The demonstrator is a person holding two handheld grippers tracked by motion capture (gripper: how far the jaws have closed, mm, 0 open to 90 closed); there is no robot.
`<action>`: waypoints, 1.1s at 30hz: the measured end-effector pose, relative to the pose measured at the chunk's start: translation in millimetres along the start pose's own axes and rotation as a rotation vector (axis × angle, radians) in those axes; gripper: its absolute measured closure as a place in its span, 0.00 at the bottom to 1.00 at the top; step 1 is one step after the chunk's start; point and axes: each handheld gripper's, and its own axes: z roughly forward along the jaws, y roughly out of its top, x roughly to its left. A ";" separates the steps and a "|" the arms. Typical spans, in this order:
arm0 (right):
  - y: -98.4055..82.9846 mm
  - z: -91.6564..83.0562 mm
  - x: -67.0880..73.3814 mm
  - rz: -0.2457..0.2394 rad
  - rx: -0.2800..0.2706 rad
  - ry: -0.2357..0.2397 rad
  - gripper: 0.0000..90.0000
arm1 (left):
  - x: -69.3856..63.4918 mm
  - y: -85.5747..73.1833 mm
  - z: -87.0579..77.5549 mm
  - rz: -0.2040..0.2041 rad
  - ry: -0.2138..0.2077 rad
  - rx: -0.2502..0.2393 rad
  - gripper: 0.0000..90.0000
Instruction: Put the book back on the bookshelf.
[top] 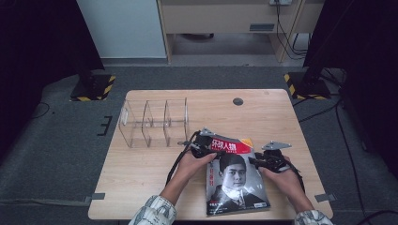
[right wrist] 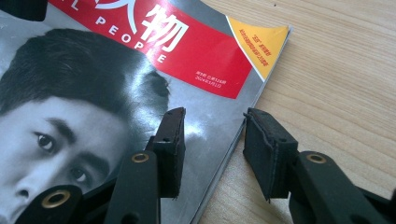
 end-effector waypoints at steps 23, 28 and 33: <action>-0.7 0.6 2.4 -0.016 -0.003 0.027 0.65 | -3.7 14.8 14.1 0.024 -0.011 0.041 0.63; -1.0 0.3 1.9 -0.013 -0.004 0.029 0.65 | -3.8 15.1 12.6 0.024 -0.001 0.037 0.72; -1.0 0.1 2.2 -0.007 -0.001 0.022 0.61 | -4.0 15.2 10.4 0.014 0.012 0.018 0.85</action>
